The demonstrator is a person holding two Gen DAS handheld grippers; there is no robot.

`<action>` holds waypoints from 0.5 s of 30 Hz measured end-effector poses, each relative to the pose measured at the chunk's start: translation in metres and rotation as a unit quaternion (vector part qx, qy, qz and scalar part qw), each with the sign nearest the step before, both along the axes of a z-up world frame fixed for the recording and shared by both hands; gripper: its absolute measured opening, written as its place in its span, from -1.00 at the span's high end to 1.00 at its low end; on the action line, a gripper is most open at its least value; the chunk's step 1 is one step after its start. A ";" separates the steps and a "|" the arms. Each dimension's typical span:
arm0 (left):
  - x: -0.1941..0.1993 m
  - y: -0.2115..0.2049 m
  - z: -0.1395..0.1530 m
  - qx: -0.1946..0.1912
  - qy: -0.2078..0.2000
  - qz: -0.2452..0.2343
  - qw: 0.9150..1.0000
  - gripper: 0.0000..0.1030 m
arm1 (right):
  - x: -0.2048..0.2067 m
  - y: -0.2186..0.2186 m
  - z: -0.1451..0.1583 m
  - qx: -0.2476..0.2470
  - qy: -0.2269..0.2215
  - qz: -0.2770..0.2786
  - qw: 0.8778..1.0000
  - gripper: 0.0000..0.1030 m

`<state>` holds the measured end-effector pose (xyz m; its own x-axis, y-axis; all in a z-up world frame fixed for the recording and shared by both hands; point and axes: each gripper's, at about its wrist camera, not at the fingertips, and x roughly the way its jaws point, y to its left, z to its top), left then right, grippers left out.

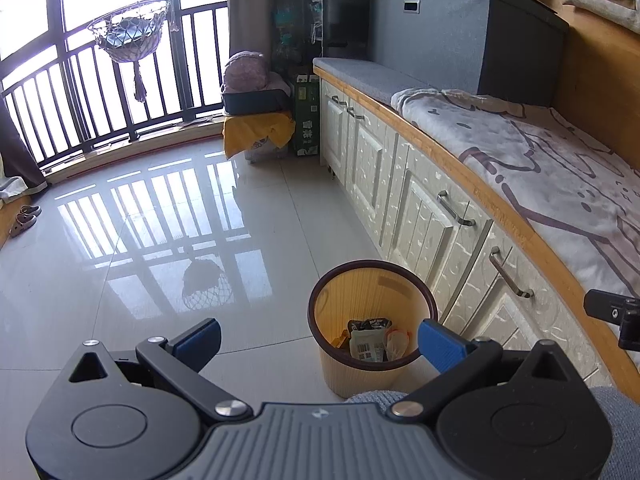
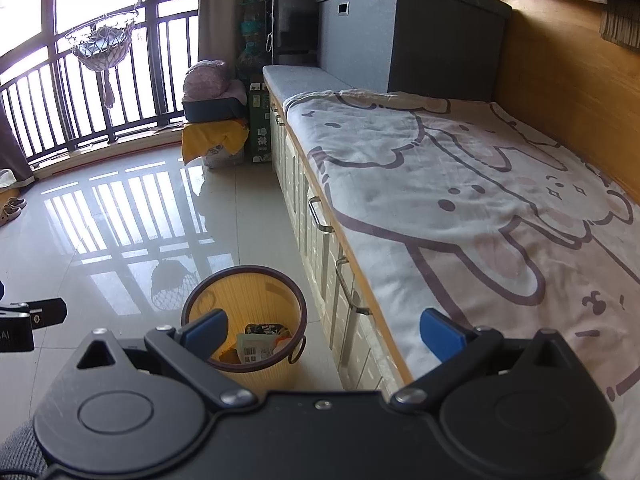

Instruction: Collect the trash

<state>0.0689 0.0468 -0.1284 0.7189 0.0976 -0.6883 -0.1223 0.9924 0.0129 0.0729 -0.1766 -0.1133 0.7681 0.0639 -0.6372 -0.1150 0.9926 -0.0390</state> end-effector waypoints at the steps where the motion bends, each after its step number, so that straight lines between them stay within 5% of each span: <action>1: 0.000 0.000 0.000 0.000 0.000 0.000 1.000 -1.00 | 0.000 0.000 0.000 0.000 0.000 0.000 1.000 -1.00; 15: -0.001 0.000 0.000 0.001 -0.001 0.001 1.000 -1.00 | 0.000 0.001 0.000 0.000 0.000 0.000 1.000 -1.00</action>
<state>0.0683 0.0472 -0.1285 0.7198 0.1005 -0.6868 -0.1248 0.9921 0.0144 0.0730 -0.1759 -0.1135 0.7674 0.0639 -0.6379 -0.1158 0.9925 -0.0398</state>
